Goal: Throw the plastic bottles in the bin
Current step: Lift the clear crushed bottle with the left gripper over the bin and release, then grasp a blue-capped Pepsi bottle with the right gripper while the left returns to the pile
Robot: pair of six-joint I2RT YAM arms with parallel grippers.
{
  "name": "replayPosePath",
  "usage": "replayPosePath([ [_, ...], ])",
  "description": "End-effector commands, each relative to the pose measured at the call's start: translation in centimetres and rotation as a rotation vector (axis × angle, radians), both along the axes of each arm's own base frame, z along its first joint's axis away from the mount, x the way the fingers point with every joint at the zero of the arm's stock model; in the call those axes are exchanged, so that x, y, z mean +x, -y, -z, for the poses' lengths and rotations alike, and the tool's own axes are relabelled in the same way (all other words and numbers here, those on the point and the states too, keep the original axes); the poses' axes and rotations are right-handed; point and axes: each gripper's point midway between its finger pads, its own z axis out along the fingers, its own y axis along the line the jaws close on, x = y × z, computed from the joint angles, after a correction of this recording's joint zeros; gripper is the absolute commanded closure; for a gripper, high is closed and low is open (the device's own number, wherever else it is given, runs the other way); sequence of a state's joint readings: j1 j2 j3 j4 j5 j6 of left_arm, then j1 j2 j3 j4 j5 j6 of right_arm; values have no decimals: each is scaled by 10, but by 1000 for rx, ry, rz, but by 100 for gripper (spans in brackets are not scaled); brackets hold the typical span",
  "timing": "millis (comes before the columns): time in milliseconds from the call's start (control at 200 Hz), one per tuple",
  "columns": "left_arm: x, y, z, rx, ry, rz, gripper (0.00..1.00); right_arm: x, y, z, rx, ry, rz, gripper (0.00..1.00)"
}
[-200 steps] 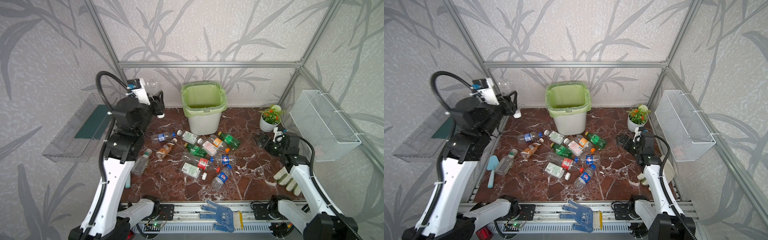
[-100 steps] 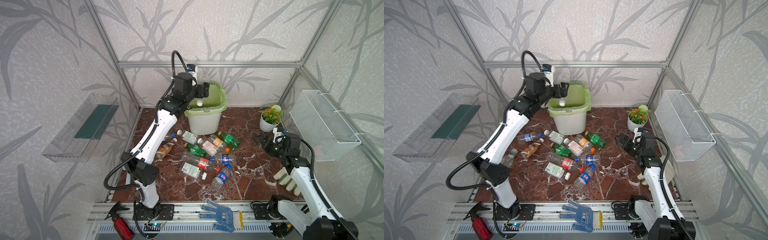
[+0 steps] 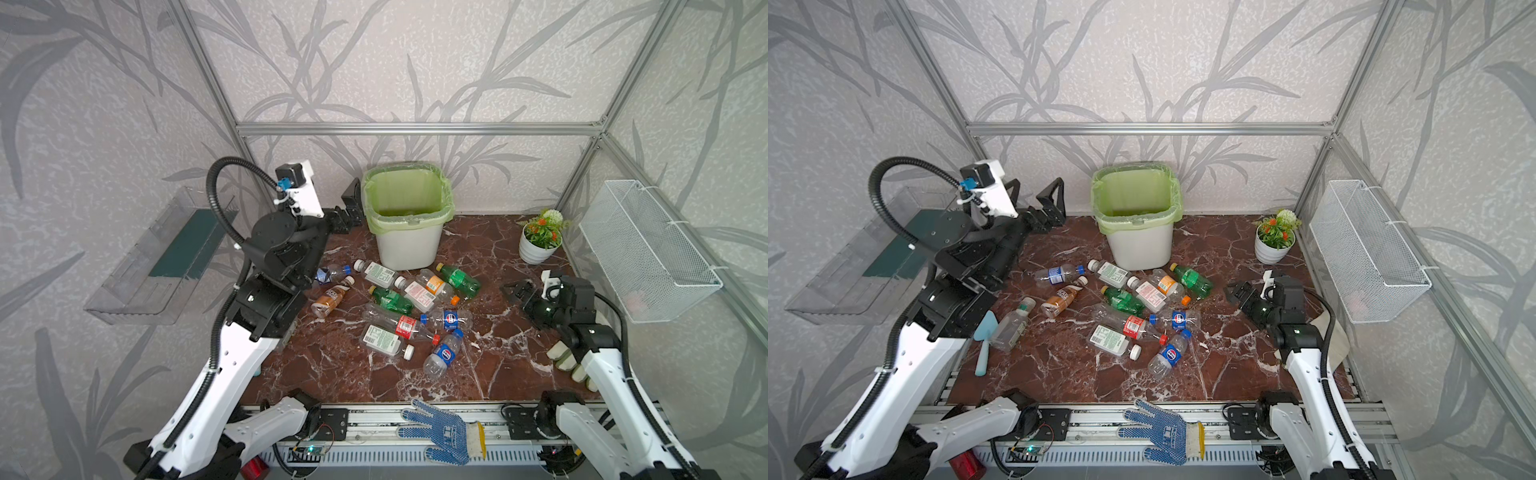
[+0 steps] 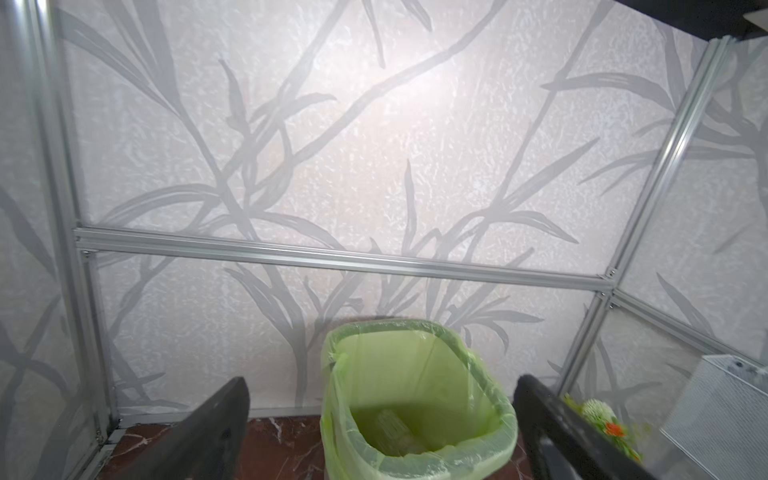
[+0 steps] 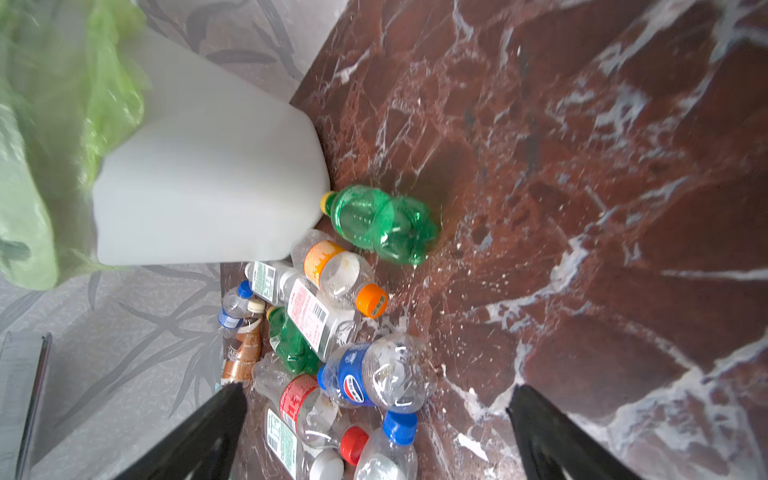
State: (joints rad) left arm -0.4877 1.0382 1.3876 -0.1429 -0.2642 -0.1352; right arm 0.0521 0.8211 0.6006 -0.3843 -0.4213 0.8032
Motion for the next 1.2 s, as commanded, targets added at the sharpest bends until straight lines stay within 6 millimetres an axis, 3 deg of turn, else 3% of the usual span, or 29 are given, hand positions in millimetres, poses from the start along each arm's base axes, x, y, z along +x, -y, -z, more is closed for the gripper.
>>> replayPosePath([
  [0, 24, -6, 86, 93, -202, -95, 1, -19, -25, 23, 16, -100, -9, 1],
  [190, 10, -23, 147, 94, -312, -142, 1, -52, -73, 57, 3, -237, -99, 1],
  [315, 8, -28, 170, 111, -371, -150, 1, -67, -97, 71, 2, -295, -138, 1],
  [510, 5, -28, 185, 106, -401, -143, 1, -84, -117, 83, -8, -338, -141, 1],
  [830, 2, -31, 203, 111, -438, -151, 1, -88, -164, 103, -15, -393, -224, 2],
  [1015, -2, -40, 205, 142, -447, -179, 1, -93, -167, 127, -43, -458, -226, 7],
  [1200, -6, -48, 210, 148, -457, -209, 1, -95, -163, 136, -67, -480, -214, 24],
])
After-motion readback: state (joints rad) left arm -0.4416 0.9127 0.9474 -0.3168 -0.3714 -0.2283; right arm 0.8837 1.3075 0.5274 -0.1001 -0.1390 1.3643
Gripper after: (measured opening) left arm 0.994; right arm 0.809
